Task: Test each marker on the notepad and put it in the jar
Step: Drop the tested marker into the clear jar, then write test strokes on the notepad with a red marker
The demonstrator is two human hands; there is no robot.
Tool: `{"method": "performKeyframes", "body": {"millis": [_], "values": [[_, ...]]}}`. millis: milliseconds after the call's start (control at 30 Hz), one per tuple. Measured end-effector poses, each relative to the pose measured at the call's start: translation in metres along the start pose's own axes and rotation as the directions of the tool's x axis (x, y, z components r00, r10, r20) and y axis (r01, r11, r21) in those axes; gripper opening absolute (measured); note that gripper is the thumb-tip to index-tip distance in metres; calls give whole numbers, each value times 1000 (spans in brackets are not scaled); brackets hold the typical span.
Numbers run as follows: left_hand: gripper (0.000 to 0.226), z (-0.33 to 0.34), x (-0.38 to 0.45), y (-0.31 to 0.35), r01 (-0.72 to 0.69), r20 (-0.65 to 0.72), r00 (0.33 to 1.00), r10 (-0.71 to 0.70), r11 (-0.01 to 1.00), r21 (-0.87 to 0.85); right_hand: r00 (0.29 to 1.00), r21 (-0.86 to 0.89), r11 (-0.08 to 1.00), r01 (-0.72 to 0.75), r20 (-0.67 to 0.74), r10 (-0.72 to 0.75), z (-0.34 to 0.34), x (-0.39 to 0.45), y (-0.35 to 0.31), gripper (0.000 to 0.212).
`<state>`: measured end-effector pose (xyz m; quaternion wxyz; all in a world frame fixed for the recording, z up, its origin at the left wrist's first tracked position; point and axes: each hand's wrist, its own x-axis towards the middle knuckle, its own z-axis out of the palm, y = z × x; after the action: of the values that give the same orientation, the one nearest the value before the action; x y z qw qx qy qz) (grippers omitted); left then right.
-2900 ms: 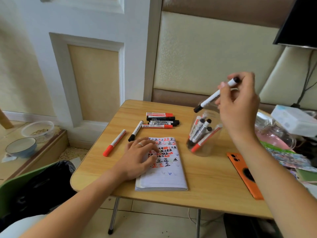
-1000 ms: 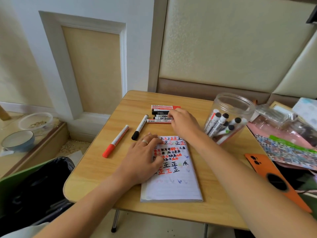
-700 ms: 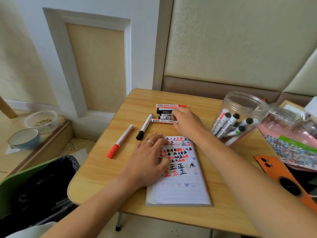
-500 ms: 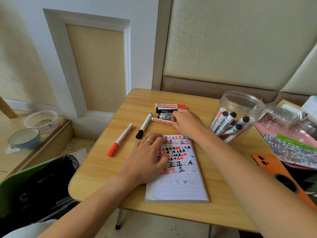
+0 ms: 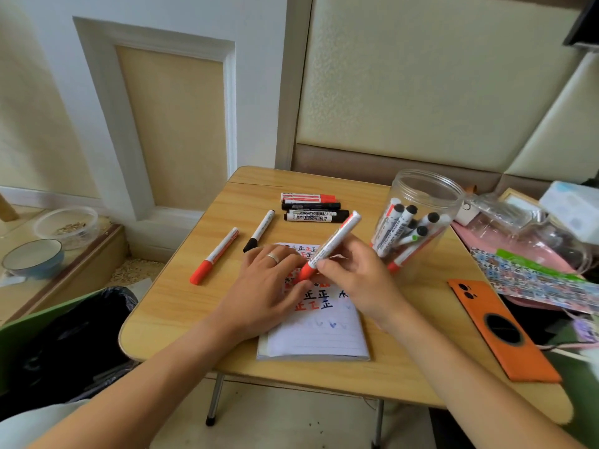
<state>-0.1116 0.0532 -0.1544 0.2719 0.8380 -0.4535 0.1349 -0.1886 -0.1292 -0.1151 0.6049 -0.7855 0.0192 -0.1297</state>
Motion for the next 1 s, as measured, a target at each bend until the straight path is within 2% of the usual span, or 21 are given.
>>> {"method": "performKeyframes", "body": {"millis": [67, 167, 300, 367, 400, 467, 500, 600, 700, 800, 900, 1000], "values": [[31, 1, -1, 0, -28, -4, 1000, 28, 999, 16, 999, 104, 994, -37, 5, 37, 1, -8, 1, 20], [24, 3, 0, -2, -31, -2, 1000, 31, 1000, 7, 999, 142, 990, -20, -40, 26, -7, -16, -3, 18], [31, 3, 0, -2, -45, 4, 999, 45, 999, 1, 994, 136, 991, -11, -106, 25, -32, -18, -7, 17], [35, 2, 0, -1, -50, 4, 999, 50, 998, -24, 998, -21, 1000, -3, -55, 2, -42, -19, -5, 14], [36, 2, 0, -1, -56, 7, 998, 56, 998, -33, 999, -211, 976, 45, -19, -50, -47, -19, -2, 13], [37, 2, 0, 0, -70, 20, 997, 71, 997, -39, 983, -540, 821, 185, 91, -162, -48, -20, 0, 11], [36, 3, 0, 1, -78, 28, 996, 79, 996, -40, 967, -610, 751, 253, 145, -208, -44, -22, 1, 12], [34, 3, 0, 2, -112, 51, 992, 115, 992, -51, 942, -713, 616, 336, 265, -206, -24, -26, 5, 27], [36, 2, 0, 1, -127, 57, 990, 133, 988, -87, 929, -804, 471, 363, 276, -245, -10, -26, 11, 40], [34, 1, 0, 0, -106, 27, 994, 110, 988, -110, 912, -839, 385, 384, 279, -301, -5, -27, 12, 40], [29, 0, 0, 0, -132, -6, 991, 132, 986, -106, 907, -851, 351, 390, 289, -308, -2, -29, 9, 42], [27, 0, -1, 1, -153, -17, 988, 152, 983, -102, 915, -844, 370, 389, 305, -265, -1, -27, 5, 55]]}}
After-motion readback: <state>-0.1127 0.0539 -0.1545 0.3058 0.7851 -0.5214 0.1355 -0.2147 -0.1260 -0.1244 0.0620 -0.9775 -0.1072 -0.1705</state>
